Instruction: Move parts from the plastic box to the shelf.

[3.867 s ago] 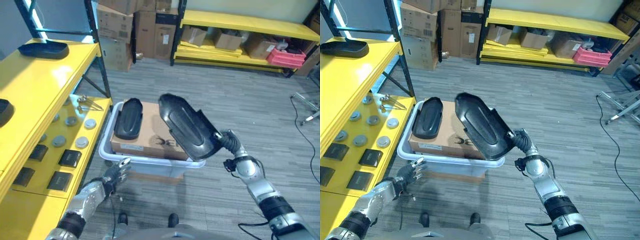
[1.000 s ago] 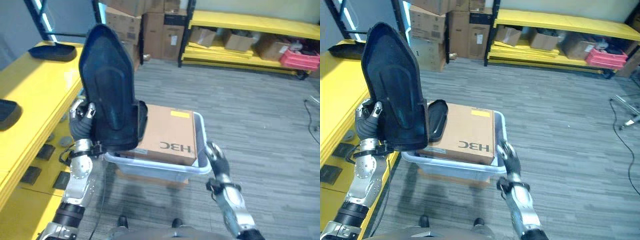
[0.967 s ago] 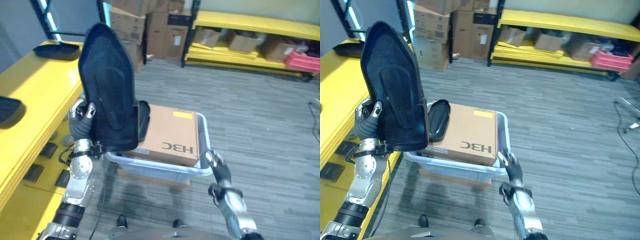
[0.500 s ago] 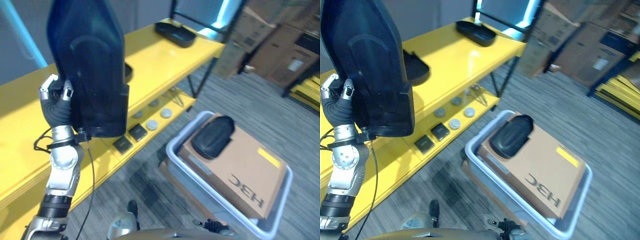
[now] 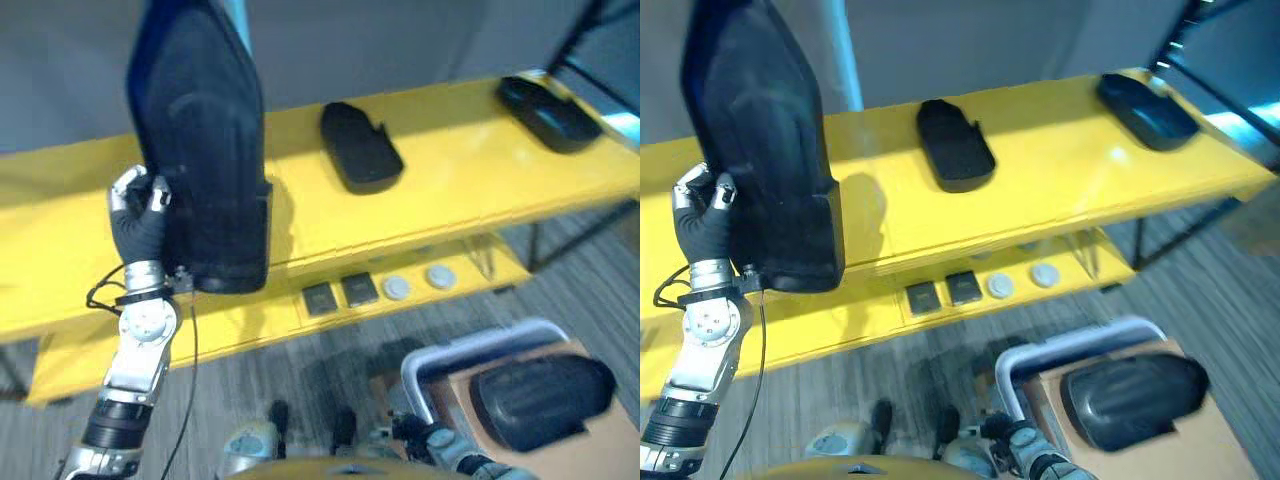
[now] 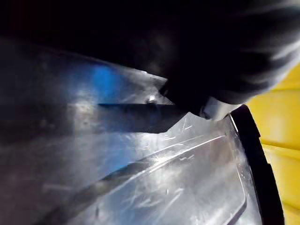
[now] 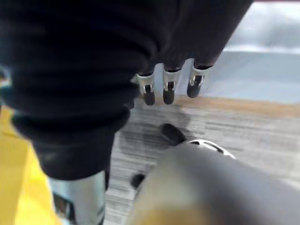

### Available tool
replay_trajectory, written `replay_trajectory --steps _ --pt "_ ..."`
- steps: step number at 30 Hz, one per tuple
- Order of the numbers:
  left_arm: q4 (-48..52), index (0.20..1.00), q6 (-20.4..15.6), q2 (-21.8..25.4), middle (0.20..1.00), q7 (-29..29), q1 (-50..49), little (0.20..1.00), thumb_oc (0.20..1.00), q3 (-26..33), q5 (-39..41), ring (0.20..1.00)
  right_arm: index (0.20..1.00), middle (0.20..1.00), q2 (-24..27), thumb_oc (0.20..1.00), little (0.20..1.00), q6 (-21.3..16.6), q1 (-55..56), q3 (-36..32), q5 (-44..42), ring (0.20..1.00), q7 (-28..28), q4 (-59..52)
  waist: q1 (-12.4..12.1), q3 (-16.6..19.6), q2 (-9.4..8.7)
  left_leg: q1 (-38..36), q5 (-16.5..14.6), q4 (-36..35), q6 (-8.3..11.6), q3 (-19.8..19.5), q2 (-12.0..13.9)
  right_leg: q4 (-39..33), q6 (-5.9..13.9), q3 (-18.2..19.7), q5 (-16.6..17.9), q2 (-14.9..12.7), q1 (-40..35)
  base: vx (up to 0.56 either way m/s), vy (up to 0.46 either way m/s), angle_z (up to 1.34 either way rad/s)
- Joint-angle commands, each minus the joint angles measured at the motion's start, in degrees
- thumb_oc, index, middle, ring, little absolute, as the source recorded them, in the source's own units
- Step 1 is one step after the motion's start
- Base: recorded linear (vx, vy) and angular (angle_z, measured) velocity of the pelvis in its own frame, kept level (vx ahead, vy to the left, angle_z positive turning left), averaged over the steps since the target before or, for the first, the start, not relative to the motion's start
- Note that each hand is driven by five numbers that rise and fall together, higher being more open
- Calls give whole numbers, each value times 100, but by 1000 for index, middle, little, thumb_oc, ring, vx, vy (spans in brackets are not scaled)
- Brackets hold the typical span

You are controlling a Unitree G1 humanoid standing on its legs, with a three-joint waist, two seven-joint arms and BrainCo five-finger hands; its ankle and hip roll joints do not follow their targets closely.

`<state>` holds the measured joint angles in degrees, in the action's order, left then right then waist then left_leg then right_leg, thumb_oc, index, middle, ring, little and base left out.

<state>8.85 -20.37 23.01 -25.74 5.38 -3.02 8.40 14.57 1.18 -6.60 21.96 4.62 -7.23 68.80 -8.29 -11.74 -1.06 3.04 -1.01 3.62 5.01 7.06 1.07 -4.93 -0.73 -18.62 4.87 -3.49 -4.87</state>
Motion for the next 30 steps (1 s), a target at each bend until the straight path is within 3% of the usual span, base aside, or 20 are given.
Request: replay_trajectory --steps 1,3,4,5,6,8,9,12,13,14,16,17,18,19,21,23,24,26,30 --pt "128 200 -224 177 200 -145 393 200 200 191 7 200 1000 1000 320 1000 1000 790 -19 -215 -1334 1000 2 463 240 101 23 192 735 -137 62 525 416 307 556 -122 -408 -245 -514 5 117 145" --pt "145 200 -174 206 200 -415 189 200 200 429 -247 200 1000 1000 362 1000 1000 1156 -93 -756 -2201 1000 -95 669 255 189 50 -219 777 -373 192 374 683 306 582 -196 -371 -348 -545 80 256 94" --pt "151 200 -139 224 200 -444 157 200 200 497 -274 200 1000 1000 370 1000 1000 1145 -84 -849 -2066 1000 -180 694 270 232 57 -311 762 -437 202 358 709 307 590 -202 -364 -377 -529 77 323 27" --pt "130 200 -128 255 200 -492 129 200 200 571 -371 200 1000 1000 370 1000 1000 1056 -55 -907 -1814 1000 -318 716 310 291 68 -472 734 -544 204 420 731 291 599 -234 -354 -409 -514 59 308 9" --pt "60 200 -127 291 200 -624 148 200 200 607 -517 200 1000 1000 355 1000 1000 682 38 -910 -1414 1000 -495 724 363 364 97 -622 759 -734 231 569 746 256 633 -311 -328 -464 -535 70 316 11" --pt "-45 200 -6 357 200 -721 245 200 200 599 -467 200 1000 1000 335 1000 1000 504 131 -822 -966 1000 -655 654 394 388 138 -588 751 -750 233 538 719 294 671 -324 -333 -531 -542 122 296 27" --pt "-326 200 -82 461 200 -750 377 200 200 558 -411 200 1000 1000 266 1000 1000 181 247 -612 -698 1000 -712 546 445 413 172 -663 683 -776 176 584 680 501 740 -334 -384 -613 -501 122 223 30" --pt "-484 200 15 519 200 -622 501 200 200 535 -361 200 1000 1000 171 1000 1000 54 341 -382 -987 1000 -557 360 462 425 179 -709 588 -794 47 550 577 779 781 -313 -492 -653 -473 131 188 6" --pt "-656 200 156 576 200 -479 685 200 200 459 -137 200 1000 1000 66 1000 1000 -127 346 -317 -1532 1000 -255 148 538 367 175 -779 461 -780 -144 508 426 1486 876 -224 -440 -833 -218 107 159 -18" --pt "-674 200 163 580 200 -472 710 200 200 451 -110 200 1000 1000 61 1000 1000 -138 336 -320 -1561 1000 -232 138 541 371 176 -764 474 -787 -161 508 419 1528 880 -211 -402 -843 -166 111 184 -16" --pt "-1152 200 -147 522 200 -487 1002 200 200 275 585 200 1000 1000 24 1000 1000 -448 254 -385 -1845 1000 226 -179 852 244 218 -918 381 -842 -291 513 413 2157 966 155 -107 -894 425 75 113 -8" --pt "-1538 200 -290 463 200 -648 1211 200 200 104 702 200 1000 1000 41 1000 1000 -588 252 -444 -1792 1000 154 -348 1075 202 241 -966 346 -862 -257 420 439 1760 940 467 -225 -679 538 79 38 -18" --pt "-1613 200 -311 455 200 -656 1273 200 200 70 772 200 1000 1000 44 1000 1000 -598 265 -449 -1754 1000 128 -376 1126 202 226 -983 312 -862 -254 395 423 1607 947 532 -188 -662 552 103 -50 -18" --pt "-1805 200 -294 420 200 -647 1427 200 200 -17 925 200 1000 1000 26 1000 1000 -656 308 -461 -1562 1000 6 -421 1270 201 172 -1045 185 -862 -287 350 348 1312 1004 745 42 -657 651 96 -78 11" --pt "-2020 200 -58 343 200 -421 1539 200 200 2 1128 200 1000 1000 6 1000 1000 -672 341 -415 -1229 1000 -225 -499 1371 217 158 -1110 182 -862 -261 431 434 1068 1006 857 45 -634 578 97 -116 13" --pt "-2253 200 42 140 200 -202 1589 200 200 -69 1706 200 1000 1000 1 1000 1000 -775 484 -213 -887 1000 29 -665 1427 296 133 -1092 196 -862 -203 471 466 701 969 882 -1 -512 345 114 -149 20" --pt "-2348 200 234 -1 200 -117 1566 200 200 -117 1849 200 1000 1000 35 1000 1000 -818 566 -153 -1146 1000 120 -692 1443 358 105 -1110 205 -862 -181 494 480 495 946 902 -22 -456 168 157 -154 23" --pt "-2670 200 486 -150 200 -75 1622 200 200 -182 1985 200 1000 1000 109 1000 1000 -578 606 -200 -1507 1000 -11 -761 1483 424 74 -1124 189 -862 -162 536 482 256 891 961 -46 -390 -25 159 -142 7" --pt "-3364 200 745 -307 200 56 1795 200 200 -189 2014 200 1000 1000 222 1000 1000 -293 711 -231 -1301 1000 -12 -700 1593 489 59 -1145 186 -862 -110 645 524 74 861 1010 -58 -331 -138 113 -75 -14"
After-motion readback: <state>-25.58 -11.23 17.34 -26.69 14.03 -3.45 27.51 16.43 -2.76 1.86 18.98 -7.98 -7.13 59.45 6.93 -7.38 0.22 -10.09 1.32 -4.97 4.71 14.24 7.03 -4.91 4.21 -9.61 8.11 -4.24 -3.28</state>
